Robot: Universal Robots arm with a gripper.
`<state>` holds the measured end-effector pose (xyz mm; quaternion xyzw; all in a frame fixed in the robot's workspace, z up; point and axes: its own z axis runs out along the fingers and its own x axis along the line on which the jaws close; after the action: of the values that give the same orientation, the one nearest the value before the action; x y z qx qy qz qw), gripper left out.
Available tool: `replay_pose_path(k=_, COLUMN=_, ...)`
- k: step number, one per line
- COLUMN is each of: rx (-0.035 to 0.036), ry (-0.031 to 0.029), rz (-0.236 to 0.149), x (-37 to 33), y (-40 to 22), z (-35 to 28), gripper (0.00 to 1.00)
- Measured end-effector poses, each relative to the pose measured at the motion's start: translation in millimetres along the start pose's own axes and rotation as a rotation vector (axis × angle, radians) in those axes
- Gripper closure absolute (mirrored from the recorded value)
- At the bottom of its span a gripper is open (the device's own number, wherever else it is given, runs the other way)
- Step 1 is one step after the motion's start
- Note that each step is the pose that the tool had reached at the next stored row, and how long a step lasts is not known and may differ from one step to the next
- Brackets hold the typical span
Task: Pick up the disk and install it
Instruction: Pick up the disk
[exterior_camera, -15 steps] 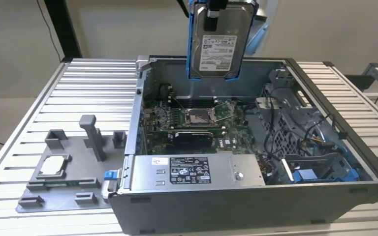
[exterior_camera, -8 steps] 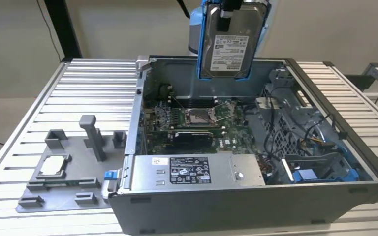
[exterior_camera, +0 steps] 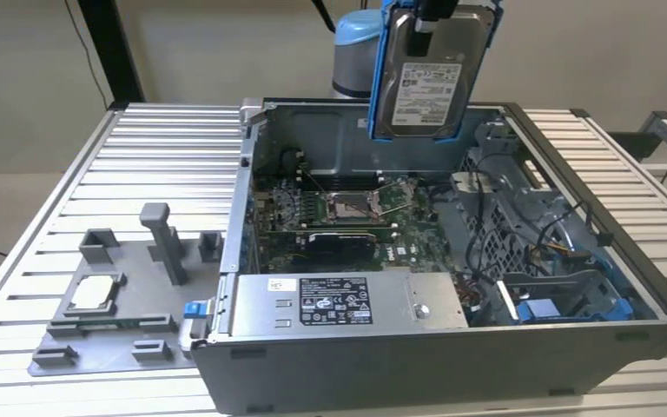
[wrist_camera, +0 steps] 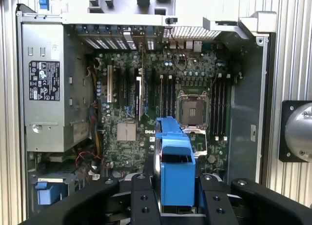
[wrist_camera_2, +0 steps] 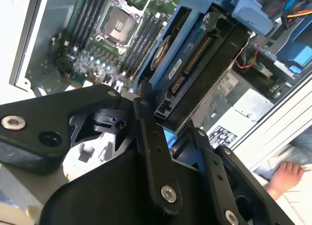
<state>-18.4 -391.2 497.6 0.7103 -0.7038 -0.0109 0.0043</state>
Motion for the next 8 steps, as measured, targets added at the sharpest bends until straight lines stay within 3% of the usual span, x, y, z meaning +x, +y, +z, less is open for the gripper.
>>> replay_pose_path(k=5, rx=0.0, ry=0.0001, rz=0.0, x=0.1, y=-11.4, z=-0.3, gripper=1.0)
replay_pose_path(k=8, rx=0.0, ry=0.0, rz=0.0, x=0.1, y=-14.6, z=-0.3, gripper=1.0)
